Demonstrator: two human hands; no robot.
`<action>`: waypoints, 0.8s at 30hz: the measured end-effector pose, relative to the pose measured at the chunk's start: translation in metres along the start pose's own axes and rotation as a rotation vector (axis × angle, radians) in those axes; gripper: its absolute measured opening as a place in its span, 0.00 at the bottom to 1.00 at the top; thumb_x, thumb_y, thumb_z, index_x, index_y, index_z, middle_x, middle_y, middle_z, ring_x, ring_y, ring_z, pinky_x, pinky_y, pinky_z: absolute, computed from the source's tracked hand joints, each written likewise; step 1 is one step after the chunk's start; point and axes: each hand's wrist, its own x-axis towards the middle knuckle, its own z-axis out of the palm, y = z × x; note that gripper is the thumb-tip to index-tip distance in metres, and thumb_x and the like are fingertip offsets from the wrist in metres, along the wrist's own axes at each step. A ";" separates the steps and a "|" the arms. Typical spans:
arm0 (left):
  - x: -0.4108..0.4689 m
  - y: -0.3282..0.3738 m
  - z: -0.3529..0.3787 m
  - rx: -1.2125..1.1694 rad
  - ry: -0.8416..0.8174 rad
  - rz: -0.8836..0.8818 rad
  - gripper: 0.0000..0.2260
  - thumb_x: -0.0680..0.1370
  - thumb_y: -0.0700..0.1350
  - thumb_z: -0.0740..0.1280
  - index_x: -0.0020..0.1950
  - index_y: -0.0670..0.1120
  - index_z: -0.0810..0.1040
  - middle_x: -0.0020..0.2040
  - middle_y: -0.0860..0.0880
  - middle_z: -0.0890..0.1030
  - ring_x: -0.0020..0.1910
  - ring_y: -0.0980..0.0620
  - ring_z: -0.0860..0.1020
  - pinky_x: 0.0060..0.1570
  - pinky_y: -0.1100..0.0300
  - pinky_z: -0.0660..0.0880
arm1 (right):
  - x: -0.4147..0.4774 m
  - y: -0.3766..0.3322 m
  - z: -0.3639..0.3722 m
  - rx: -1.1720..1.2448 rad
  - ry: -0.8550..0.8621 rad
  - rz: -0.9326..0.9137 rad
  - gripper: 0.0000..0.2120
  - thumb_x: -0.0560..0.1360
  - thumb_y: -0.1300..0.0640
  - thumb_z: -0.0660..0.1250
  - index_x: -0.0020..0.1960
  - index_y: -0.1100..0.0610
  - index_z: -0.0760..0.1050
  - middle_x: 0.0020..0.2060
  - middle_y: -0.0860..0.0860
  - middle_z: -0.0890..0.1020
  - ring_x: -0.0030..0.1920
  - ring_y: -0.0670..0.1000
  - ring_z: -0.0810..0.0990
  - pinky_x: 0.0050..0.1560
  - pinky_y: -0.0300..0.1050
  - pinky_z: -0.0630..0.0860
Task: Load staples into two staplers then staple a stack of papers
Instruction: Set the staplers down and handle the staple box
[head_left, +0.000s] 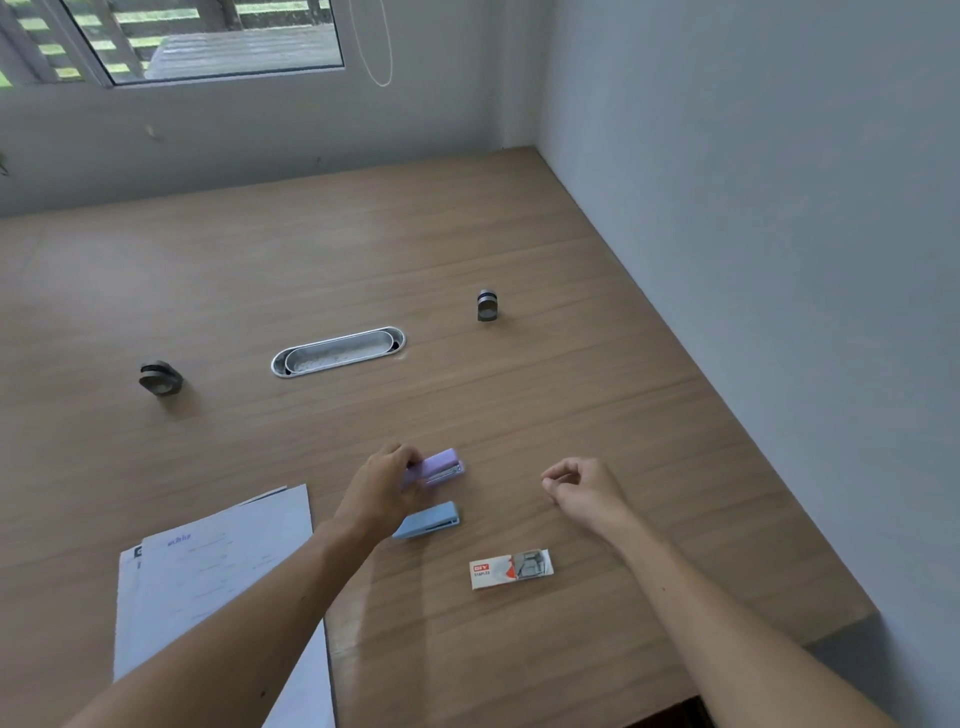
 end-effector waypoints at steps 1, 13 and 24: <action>0.001 -0.001 0.002 0.004 -0.017 -0.002 0.08 0.73 0.37 0.71 0.50 0.45 0.78 0.47 0.51 0.77 0.44 0.48 0.75 0.40 0.59 0.65 | 0.000 0.003 -0.001 -0.001 0.006 0.005 0.05 0.73 0.59 0.71 0.38 0.53 0.81 0.42 0.55 0.87 0.45 0.56 0.86 0.49 0.45 0.80; -0.017 0.025 0.016 0.100 0.188 0.270 0.14 0.68 0.41 0.72 0.54 0.45 0.80 0.49 0.48 0.76 0.46 0.45 0.74 0.45 0.53 0.72 | -0.009 0.036 -0.013 -0.041 0.025 0.014 0.08 0.73 0.60 0.71 0.36 0.52 0.80 0.41 0.56 0.86 0.45 0.58 0.86 0.48 0.49 0.80; -0.073 0.053 0.070 0.161 -0.197 0.228 0.26 0.70 0.59 0.71 0.65 0.52 0.71 0.53 0.52 0.66 0.44 0.54 0.71 0.35 0.58 0.71 | -0.034 0.069 -0.015 -0.035 -0.058 0.070 0.04 0.77 0.62 0.68 0.47 0.62 0.82 0.40 0.56 0.85 0.33 0.49 0.82 0.22 0.30 0.70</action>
